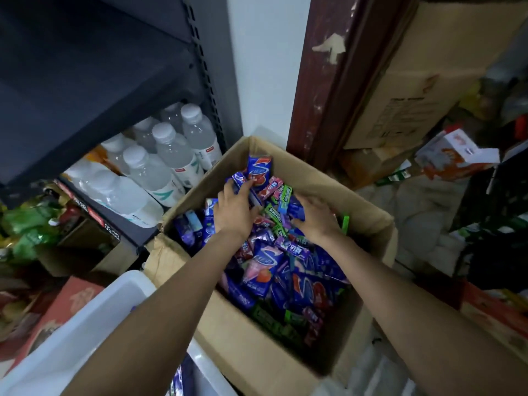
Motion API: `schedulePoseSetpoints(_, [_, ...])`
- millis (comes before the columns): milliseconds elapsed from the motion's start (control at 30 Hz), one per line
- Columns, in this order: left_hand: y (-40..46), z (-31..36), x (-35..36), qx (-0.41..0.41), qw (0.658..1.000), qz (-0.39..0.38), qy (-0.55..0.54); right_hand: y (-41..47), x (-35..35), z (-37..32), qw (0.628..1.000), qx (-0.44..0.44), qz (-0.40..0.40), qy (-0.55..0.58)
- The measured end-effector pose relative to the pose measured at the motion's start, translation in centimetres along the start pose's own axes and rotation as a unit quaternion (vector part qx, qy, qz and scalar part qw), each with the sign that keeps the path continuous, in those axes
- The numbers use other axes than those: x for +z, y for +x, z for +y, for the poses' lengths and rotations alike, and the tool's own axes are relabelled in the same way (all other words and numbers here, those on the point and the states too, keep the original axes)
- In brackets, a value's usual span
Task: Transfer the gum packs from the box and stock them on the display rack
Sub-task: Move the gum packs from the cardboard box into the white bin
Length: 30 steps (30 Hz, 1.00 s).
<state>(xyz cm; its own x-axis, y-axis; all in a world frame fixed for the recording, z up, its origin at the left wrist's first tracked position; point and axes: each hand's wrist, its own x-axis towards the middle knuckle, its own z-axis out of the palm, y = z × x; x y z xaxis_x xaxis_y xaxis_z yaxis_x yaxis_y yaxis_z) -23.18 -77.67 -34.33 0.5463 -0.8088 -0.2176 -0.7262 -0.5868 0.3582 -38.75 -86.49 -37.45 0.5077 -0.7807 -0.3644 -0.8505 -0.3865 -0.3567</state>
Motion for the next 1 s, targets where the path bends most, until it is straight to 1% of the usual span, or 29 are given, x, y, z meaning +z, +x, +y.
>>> schedulePoseSetpoints(67, [0.1,-0.2,0.2,-0.001,1.0,0.027,0.011,0.4,0.1,0.1,0.999,0.009,0.016,-0.035])
schedulePoseSetpoints(133, [0.4,-0.2,0.3,-0.008,0.998,0.053,0.025,0.6,0.3,0.3,0.999,0.012,0.037,-0.02])
schedulePoseSetpoints(200, [0.8,0.3,0.4,-0.025,0.997,0.07,0.025,0.8,0.5,0.2,0.999,0.0,0.041,0.002])
schedulePoseSetpoints(300, [1.2,1.3,0.4,-0.068,0.994,0.083,-0.039,1.1,0.3,-0.4,0.998,-0.034,0.046,-0.023])
schedulePoseSetpoints(367, [1.3,1.6,0.5,-0.078,0.99,0.087,-0.081,1.3,0.1,-0.9,0.996,-0.046,0.07,-0.025])
schedulePoseSetpoints(433, [1.2,1.3,0.7,-0.063,0.987,0.09,-0.114,1.6,0.0,-1.3,0.994,-0.041,0.1,-0.016])
schedulePoseSetpoints(500, [1.0,0.7,0.9,-0.03,0.984,0.09,-0.149,1.8,0.0,-1.4,0.993,-0.034,0.115,-0.004])
schedulePoseSetpoints(567, [0.7,0.0,1.0,0.003,0.977,0.092,-0.191,2.1,0.0,-1.4,0.995,-0.028,0.097,0.002])
schedulePoseSetpoints(700, [0.2,-0.6,0.8,0.031,0.958,0.085,-0.273,2.8,-0.2,-1.3,0.998,-0.04,-0.01,-0.047])
schedulePoseSetpoints(767, [0.0,-0.6,0.6,0.035,0.951,0.075,-0.298,3.0,-0.3,-1.6,0.996,-0.042,-0.038,-0.065])
schedulePoseSetpoints(933, [-0.5,-0.6,0.0,0.058,0.941,0.067,-0.328,2.5,-0.1,-2.6,0.994,-0.048,-0.027,-0.099])
schedulePoseSetpoints(1000, [-0.7,-0.6,-0.1,0.052,0.934,0.065,-0.348,2.0,0.0,-2.5,0.992,-0.06,-0.003,-0.11])
